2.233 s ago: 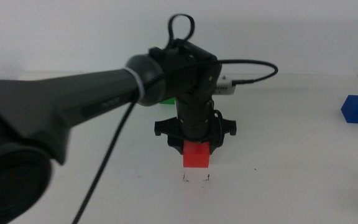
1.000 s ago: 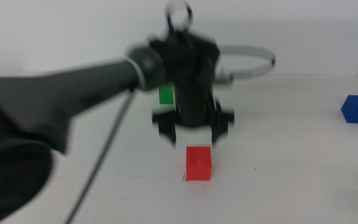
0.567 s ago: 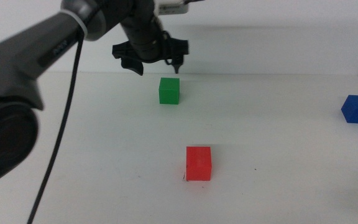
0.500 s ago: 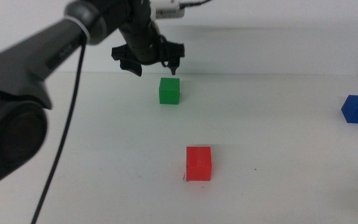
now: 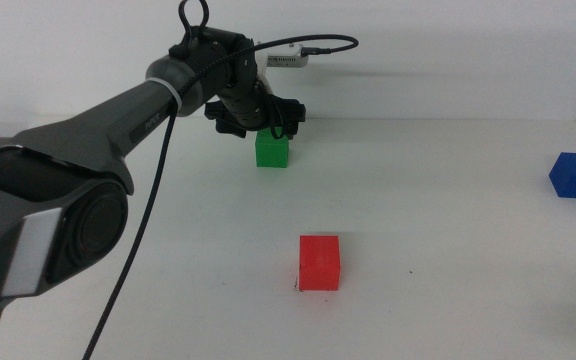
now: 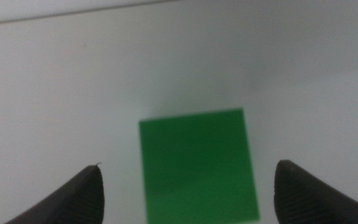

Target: Stack red cubes first, then green, then blue cubes in a specific spot.

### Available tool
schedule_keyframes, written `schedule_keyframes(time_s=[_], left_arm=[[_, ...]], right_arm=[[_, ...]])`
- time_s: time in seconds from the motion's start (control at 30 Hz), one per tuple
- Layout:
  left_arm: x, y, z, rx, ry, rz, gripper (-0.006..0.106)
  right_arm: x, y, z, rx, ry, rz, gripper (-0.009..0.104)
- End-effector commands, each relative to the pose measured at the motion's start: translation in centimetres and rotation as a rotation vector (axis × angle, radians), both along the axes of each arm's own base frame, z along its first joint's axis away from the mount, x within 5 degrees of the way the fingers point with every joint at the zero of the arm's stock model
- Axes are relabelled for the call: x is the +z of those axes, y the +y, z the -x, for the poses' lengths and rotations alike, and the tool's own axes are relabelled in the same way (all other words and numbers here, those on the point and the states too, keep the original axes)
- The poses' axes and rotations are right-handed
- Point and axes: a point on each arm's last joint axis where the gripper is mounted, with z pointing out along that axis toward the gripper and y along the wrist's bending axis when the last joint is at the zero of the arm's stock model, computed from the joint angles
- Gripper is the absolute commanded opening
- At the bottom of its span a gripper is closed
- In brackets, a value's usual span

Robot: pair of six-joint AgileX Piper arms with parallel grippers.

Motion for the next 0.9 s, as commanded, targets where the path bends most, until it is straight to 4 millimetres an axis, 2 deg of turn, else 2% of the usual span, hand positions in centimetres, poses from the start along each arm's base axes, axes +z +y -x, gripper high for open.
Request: schedule_keyframes(time_s=[0.0,0.2,0.33,0.53,0.63,0.73,0.87], left_arm=[[0.1,-0.4,-0.3,0.000,-0.038,0.033,0.094],[-0.6,-0.5,-0.6,0.000,-0.045,0.035,0.094],[-1.8,-0.7,-0.6,0.002,-0.019,0.045,0.093],[-3.0,-0.8,-1.1,0.000,-0.046,0.052,0.080],[-3.3,-1.0,-1.3,-0.029,-0.067,0.048,0.065],[-3.4,-1.0,-1.2,-0.025,-0.050,0.065,0.040],[-0.4,-0.7,-0.6,-0.042,-0.042,0.024,0.007]], right_arm=[[0.0,0.0,0.0,-0.005,-0.012,0.013,0.093],[0.0,0.0,0.0,-0.005,-0.012,0.013,0.093],[0.0,0.0,0.0,-0.005,-0.012,0.013,0.093],[0.0,0.0,0.0,-0.005,-0.012,0.013,0.093],[0.0,0.0,0.0,-0.005,-0.012,0.013,0.093],[0.0,0.0,0.0,-0.005,-0.012,0.013,0.093],[0.0,0.0,0.0,-0.005,-0.012,0.013,0.093]])
